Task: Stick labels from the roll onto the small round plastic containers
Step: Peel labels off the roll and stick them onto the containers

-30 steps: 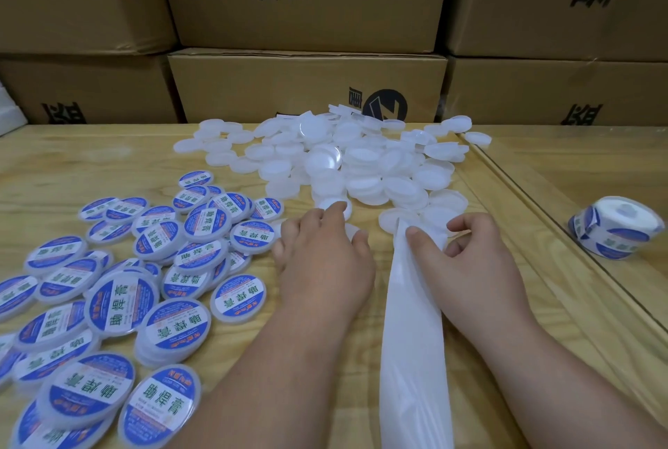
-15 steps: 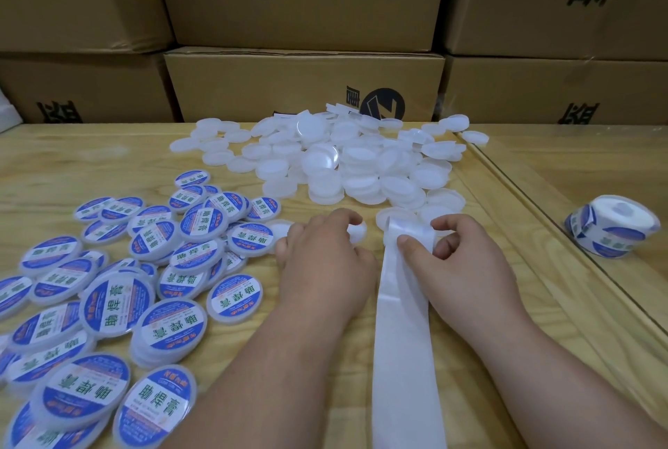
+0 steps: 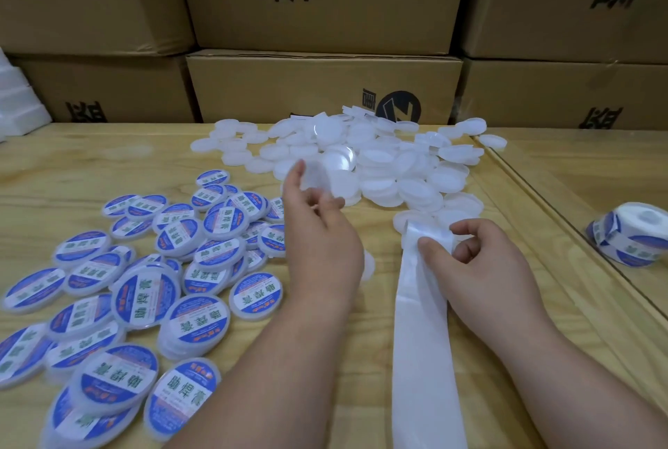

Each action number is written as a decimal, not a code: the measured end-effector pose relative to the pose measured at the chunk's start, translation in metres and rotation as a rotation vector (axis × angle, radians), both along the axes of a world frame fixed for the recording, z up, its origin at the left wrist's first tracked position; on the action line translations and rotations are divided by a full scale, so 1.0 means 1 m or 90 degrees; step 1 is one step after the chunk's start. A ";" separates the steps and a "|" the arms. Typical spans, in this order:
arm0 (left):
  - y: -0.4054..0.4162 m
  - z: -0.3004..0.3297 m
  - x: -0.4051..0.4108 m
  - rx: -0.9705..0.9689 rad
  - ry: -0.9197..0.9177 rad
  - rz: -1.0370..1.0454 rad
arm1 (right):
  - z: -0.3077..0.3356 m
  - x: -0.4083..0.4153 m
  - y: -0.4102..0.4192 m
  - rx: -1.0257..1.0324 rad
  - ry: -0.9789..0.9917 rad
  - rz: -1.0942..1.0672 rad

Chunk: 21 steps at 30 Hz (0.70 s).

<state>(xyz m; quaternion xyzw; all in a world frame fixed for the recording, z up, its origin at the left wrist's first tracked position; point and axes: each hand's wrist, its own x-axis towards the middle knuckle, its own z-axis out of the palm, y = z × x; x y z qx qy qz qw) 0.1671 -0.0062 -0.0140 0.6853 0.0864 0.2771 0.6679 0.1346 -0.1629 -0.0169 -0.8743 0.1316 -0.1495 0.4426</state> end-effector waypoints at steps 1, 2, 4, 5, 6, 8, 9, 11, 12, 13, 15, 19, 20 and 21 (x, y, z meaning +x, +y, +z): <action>0.003 0.005 0.001 -0.114 -0.016 0.029 | 0.000 0.000 0.000 -0.002 -0.001 -0.001; 0.009 0.012 0.002 -0.233 -0.025 0.063 | 0.000 0.000 0.000 -0.004 -0.002 -0.001; 0.022 0.024 0.004 -0.450 -0.025 0.122 | 0.000 0.000 0.001 -0.003 -0.005 -0.001; 0.028 0.029 0.004 -0.527 -0.029 0.144 | 0.000 0.000 0.001 -0.003 -0.005 0.000; 0.033 0.033 0.005 -0.580 -0.039 0.161 | 0.000 0.000 0.001 -0.003 -0.005 0.000; 0.041 0.040 0.004 -0.646 -0.067 0.194 | 0.000 0.000 0.001 -0.002 -0.007 0.002; 0.046 0.042 0.004 -0.676 -0.081 0.208 | -0.001 0.000 0.001 -0.002 -0.009 0.002; 0.055 0.046 0.004 -0.756 -0.095 0.221 | -0.001 0.000 0.001 -0.003 -0.014 0.001; 0.059 0.046 0.005 -0.785 -0.096 0.224 | -0.002 0.000 0.001 -0.004 -0.016 0.000; 0.062 0.045 0.005 -0.784 -0.092 0.235 | -0.002 0.001 0.001 -0.004 -0.018 0.000; 0.062 0.042 0.007 -0.725 -0.076 0.267 | -0.003 0.001 0.000 -0.004 -0.020 -0.001; 0.055 0.038 0.006 -0.690 -0.064 0.254 | -0.004 0.002 0.000 0.000 -0.019 -0.004; 0.055 0.037 0.006 -0.692 -0.059 0.251 | -0.004 0.002 0.000 0.001 -0.018 -0.003; 0.054 0.036 0.007 -0.694 -0.055 0.248 | -0.004 0.002 0.000 0.001 -0.017 -0.002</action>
